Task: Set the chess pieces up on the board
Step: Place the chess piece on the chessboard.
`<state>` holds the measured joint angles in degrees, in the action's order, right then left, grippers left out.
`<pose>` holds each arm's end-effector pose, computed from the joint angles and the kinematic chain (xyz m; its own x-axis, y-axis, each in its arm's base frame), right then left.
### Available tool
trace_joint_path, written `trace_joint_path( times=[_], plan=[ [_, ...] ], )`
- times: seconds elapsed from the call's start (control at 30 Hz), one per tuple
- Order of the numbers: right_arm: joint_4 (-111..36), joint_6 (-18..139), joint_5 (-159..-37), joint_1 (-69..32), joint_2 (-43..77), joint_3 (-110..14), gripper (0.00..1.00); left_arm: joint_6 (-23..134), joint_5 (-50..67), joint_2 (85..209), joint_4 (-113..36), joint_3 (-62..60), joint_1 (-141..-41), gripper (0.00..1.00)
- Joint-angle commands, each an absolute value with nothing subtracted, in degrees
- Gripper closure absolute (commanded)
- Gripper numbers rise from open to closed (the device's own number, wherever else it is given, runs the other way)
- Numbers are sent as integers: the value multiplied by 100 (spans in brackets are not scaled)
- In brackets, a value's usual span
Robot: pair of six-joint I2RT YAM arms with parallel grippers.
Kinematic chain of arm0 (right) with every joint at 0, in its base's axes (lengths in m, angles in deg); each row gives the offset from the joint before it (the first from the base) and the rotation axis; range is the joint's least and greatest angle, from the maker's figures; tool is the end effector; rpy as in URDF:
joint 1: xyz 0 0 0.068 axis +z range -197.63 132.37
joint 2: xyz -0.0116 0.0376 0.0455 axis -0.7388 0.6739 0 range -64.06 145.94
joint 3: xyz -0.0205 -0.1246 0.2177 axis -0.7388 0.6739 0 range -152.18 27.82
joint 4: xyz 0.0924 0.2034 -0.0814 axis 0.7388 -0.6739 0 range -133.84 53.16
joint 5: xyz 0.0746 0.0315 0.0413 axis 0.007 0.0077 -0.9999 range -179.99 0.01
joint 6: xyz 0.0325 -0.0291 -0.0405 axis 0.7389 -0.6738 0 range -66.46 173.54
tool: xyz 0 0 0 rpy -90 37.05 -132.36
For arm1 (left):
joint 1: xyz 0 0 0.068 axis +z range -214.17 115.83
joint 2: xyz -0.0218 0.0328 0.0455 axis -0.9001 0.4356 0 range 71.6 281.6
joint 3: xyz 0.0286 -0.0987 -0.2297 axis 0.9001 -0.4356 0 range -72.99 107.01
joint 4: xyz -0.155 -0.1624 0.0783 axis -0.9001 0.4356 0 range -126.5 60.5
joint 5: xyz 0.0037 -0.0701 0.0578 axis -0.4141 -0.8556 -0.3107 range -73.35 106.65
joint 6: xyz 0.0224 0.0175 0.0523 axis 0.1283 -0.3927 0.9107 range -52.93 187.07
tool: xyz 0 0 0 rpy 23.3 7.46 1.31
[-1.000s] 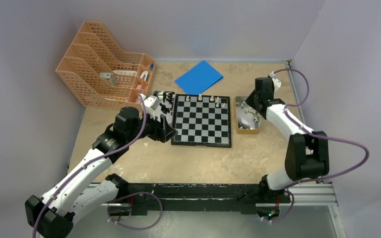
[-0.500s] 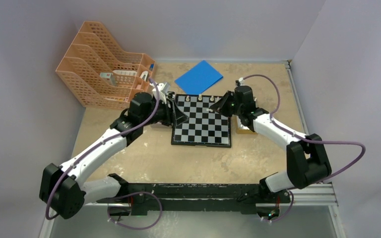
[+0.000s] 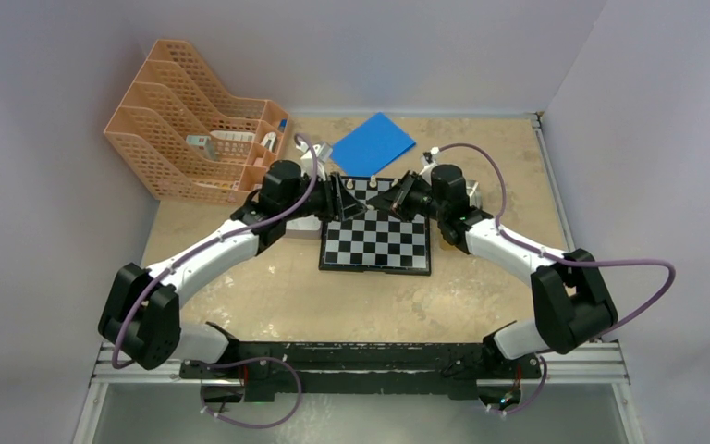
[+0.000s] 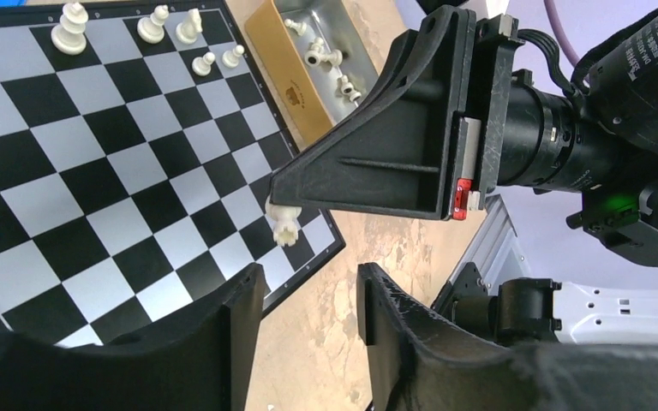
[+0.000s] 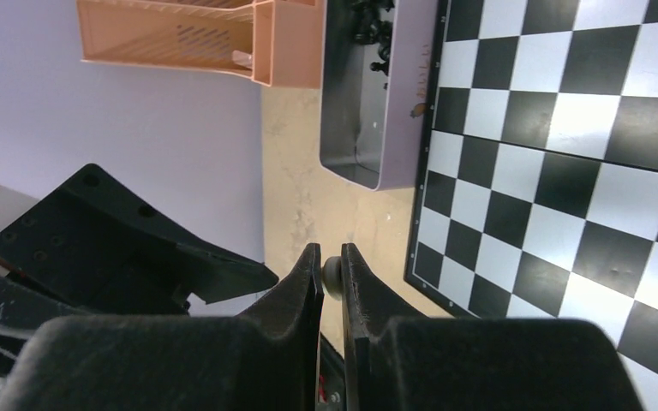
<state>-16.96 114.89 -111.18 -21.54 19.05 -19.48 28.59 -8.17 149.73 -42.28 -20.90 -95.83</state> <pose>0.2754 0.1524 0.2426 -0.7519 0.5428 -0.3741 -0.1300 0.4342 0.8914 0.2461 -0.1732 0.2686 -0.7357 -0.2100 -0.6440 0.4519 0.5560 -0.6976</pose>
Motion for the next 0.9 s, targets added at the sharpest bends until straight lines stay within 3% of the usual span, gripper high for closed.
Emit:
trace_joint_path(
  times=[0.0,0.3,0.47,0.77,0.87],
  plan=[
    [-1147,11679,-11443,-2125,1724,-1934,95,2877,-826,15056,-4732,-1773,-9599,59],
    [-871,11888,-11574,-2121,1784,-1807,96,3033,-631,15324,-4708,-1656,-9607,61],
    [-880,11900,-11575,-2125,1785,-1814,95,3110,-618,15360,-4722,-1648,-9605,70],
    [-832,11935,-11583,-2126,1828,-1823,96,3121,-729,15498,-4733,-1632,-9607,71],
    [-819,11946,-11583,-2118,1836,-1822,96,3129,-756,15529,-4755,-1615,-9604,78]
  ],
)
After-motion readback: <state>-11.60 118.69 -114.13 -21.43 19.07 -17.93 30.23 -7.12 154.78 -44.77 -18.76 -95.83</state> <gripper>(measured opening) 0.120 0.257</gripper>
